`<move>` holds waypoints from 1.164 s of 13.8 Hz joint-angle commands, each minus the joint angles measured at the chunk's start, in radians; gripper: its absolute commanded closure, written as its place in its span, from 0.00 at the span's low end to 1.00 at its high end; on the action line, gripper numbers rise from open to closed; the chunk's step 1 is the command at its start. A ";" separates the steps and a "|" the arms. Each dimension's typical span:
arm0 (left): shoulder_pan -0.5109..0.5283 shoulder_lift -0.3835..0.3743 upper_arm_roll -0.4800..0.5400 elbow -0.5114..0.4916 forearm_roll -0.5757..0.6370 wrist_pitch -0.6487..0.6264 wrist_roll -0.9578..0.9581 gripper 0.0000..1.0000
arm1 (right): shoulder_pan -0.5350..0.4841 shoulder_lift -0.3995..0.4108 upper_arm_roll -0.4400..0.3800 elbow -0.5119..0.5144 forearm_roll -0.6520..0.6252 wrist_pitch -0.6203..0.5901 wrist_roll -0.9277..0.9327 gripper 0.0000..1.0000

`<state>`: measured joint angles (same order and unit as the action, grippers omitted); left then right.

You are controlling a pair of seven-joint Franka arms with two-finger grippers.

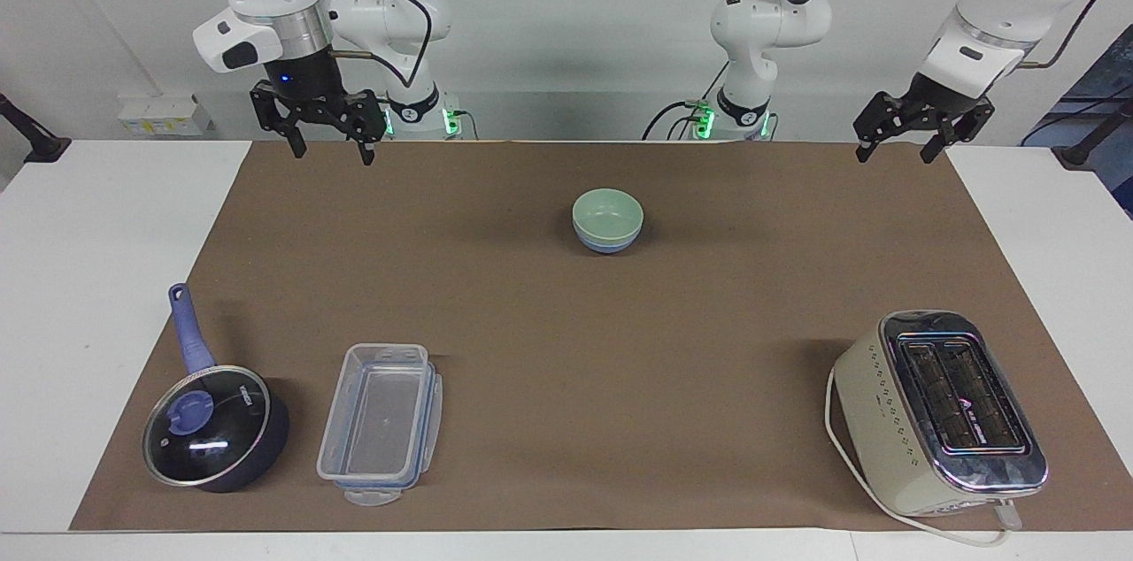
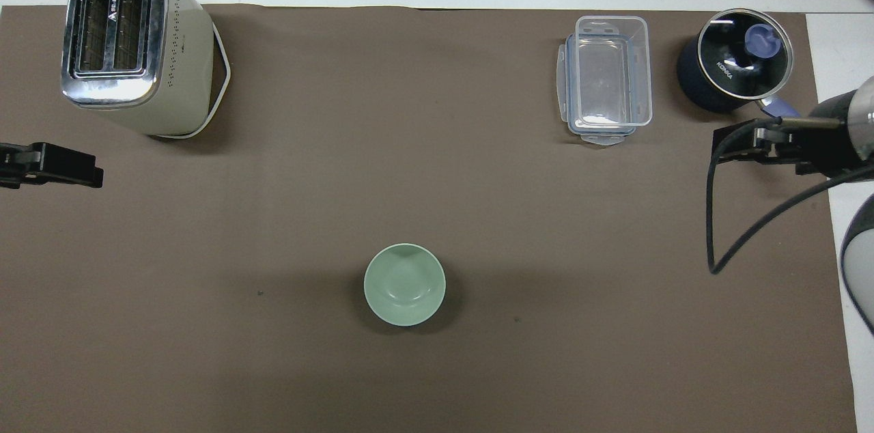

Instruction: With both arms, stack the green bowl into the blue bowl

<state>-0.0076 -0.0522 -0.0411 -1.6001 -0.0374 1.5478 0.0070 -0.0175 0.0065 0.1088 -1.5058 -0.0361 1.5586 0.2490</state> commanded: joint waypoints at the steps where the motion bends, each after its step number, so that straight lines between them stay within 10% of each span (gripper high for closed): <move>1: 0.011 0.000 -0.010 0.017 0.019 -0.026 0.001 0.00 | -0.016 0.069 0.015 0.105 -0.018 -0.060 -0.020 0.00; 16: 0.011 0.000 -0.010 0.017 0.019 -0.026 0.001 0.00 | -0.038 -0.028 0.015 -0.063 0.001 -0.015 -0.094 0.00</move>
<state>-0.0076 -0.0522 -0.0411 -1.6001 -0.0374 1.5471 0.0070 -0.0372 0.0208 0.1122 -1.5107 -0.0360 1.5232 0.1809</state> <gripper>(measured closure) 0.000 0.000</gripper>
